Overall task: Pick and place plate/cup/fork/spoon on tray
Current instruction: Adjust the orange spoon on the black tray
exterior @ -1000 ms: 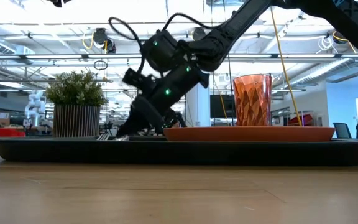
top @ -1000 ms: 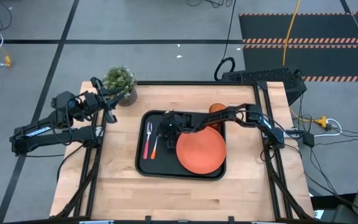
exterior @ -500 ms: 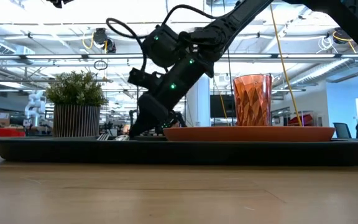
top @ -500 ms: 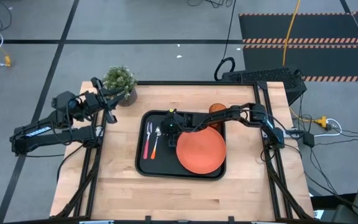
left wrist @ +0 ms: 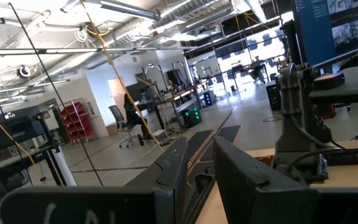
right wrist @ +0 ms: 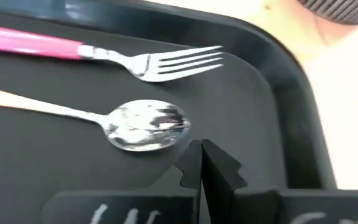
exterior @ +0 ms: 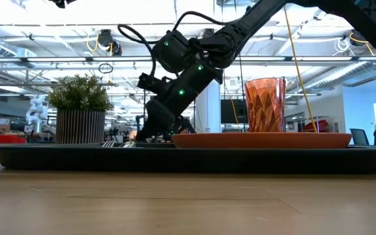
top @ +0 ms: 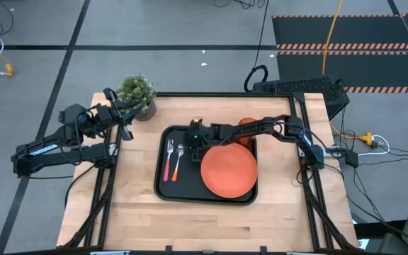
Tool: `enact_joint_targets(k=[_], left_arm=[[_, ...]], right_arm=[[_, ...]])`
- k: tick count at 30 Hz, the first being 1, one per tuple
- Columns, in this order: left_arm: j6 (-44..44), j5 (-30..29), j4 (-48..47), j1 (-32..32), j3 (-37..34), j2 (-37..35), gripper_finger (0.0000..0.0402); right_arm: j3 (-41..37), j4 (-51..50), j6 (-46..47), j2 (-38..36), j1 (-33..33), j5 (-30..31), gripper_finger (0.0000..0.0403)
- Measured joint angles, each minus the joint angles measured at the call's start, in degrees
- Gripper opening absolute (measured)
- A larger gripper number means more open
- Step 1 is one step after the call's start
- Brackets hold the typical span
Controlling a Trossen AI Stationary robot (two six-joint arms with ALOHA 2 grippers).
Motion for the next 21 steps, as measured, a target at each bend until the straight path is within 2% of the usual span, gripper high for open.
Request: enact_joint_targets(k=[6, 13, 21], left_arm=[[0.1, 0.0, 0.0, 0.0, 0.0, 0.0, 0.0081], [0.1, 0.0, 0.0, 0.0, 0.0, 0.0, 0.0081], [0.1, 0.0, 0.1, 0.0, 0.0, 0.0, 0.0081]], right_arm=[[0.0, 1.7, 0.5, 0.0, 0.0, -4.6, 0.0000], [-0.2, 3.7, 2.1, 0.0, 0.6, -4.5, 0.0000], [-6.7, 15.9, 3.8, 0.1, 1.2, -2.8, 0.0000]])
